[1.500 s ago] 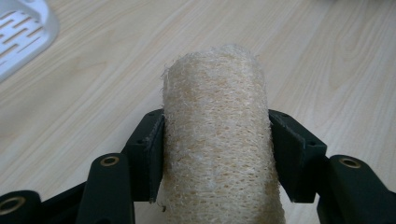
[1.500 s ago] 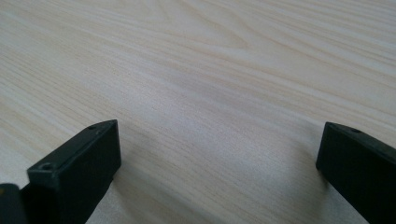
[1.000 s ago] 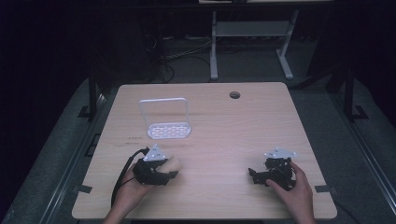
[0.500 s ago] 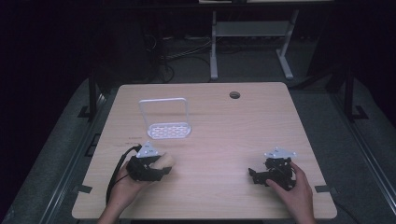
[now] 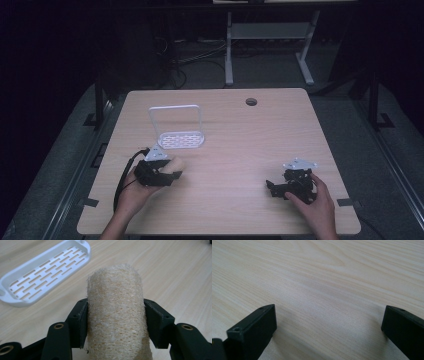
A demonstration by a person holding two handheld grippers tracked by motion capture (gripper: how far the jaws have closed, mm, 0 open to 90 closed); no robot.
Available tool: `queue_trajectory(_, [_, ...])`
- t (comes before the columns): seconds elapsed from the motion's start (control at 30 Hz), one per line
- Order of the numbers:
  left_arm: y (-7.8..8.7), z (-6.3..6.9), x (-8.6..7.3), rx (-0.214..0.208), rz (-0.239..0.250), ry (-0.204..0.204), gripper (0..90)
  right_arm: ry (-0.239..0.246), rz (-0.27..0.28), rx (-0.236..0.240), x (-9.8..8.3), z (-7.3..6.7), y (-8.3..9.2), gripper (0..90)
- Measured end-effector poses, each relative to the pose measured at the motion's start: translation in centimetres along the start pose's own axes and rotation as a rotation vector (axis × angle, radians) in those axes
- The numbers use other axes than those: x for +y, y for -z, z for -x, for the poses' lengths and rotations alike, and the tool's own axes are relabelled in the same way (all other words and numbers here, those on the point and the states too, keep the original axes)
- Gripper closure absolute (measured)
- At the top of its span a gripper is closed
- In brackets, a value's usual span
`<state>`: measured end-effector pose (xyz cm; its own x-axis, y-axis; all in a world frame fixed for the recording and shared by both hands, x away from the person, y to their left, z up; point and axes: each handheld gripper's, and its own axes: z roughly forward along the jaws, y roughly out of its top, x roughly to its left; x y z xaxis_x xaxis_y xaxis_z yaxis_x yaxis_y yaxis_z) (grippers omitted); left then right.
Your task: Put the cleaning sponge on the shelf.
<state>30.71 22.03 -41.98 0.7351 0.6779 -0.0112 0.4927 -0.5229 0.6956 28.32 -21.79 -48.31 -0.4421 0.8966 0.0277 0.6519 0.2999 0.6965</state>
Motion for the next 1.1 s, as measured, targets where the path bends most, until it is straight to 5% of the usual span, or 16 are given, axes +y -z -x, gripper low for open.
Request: queue_trajectory(1.1, [-3.5, -3.6, 3.3, 0.056, -0.005, -0.010, 41.4, 0.000, 0.000, 0.000, 0.0, 0.0, 0.0, 0.0])
